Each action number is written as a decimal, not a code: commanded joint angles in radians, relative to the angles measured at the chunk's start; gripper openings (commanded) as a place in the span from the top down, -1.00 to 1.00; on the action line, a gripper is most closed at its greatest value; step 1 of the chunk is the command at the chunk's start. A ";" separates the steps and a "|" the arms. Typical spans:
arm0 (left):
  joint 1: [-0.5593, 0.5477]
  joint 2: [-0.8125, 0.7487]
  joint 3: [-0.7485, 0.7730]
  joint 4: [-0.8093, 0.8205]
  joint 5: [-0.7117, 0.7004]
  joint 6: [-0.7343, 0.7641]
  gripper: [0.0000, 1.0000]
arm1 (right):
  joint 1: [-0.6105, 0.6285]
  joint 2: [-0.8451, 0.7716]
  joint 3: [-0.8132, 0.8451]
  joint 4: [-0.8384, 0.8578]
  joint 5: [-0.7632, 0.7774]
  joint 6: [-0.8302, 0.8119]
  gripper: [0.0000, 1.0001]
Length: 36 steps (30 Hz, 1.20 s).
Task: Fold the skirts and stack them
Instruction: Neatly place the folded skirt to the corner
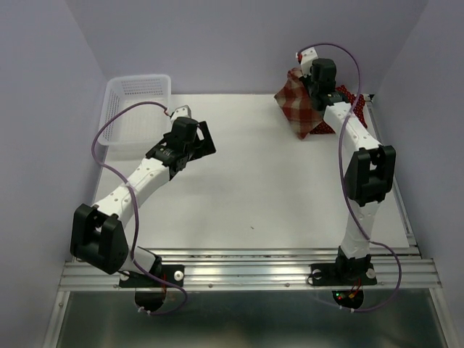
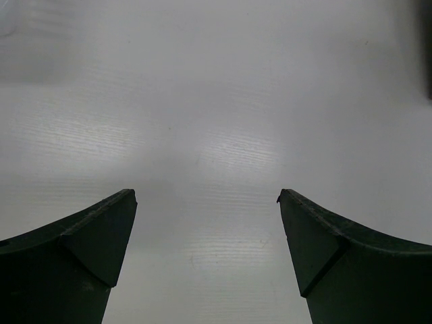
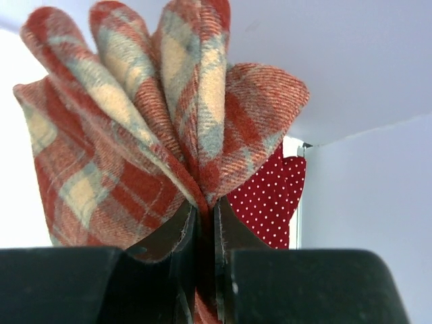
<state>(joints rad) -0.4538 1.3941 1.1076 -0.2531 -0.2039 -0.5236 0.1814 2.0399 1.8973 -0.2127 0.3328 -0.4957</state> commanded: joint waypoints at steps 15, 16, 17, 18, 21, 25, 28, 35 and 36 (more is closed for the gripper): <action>0.015 0.037 0.064 0.034 -0.005 -0.009 -0.96 | -0.076 0.066 0.312 -0.088 0.020 0.233 0.99; 0.015 0.042 0.067 0.029 -0.005 -0.007 -0.96 | -0.086 0.077 0.313 -0.108 0.014 0.235 0.99; 0.015 0.051 0.072 0.028 -0.003 -0.006 -0.96 | -0.098 0.082 0.318 -0.119 0.006 0.240 0.99; 0.015 0.055 0.081 0.025 -0.002 -0.004 -0.96 | -0.112 0.094 0.319 -0.134 -0.015 0.250 0.99; 0.015 0.078 0.103 0.018 0.011 0.002 -0.96 | -0.140 0.117 0.345 -0.178 -0.104 0.282 0.99; 0.015 0.114 0.135 0.005 0.021 0.004 -0.96 | -0.187 0.161 0.388 -0.208 -0.147 0.333 0.99; 0.017 0.137 0.152 -0.002 0.027 0.004 -0.96 | -0.224 0.198 0.414 -0.212 -0.155 0.359 0.99; 0.017 0.194 0.201 -0.035 0.029 0.004 -0.96 | -0.293 0.305 0.477 -0.198 -0.181 0.379 0.99; 0.017 0.203 0.212 -0.038 0.029 0.004 -0.96 | -0.309 0.315 0.483 -0.192 -0.187 0.381 0.98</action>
<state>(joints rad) -0.4431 1.5944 1.2613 -0.2733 -0.1707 -0.5320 -0.0940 2.3238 2.3051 -0.4618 0.1741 -0.1410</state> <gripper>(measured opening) 0.985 0.142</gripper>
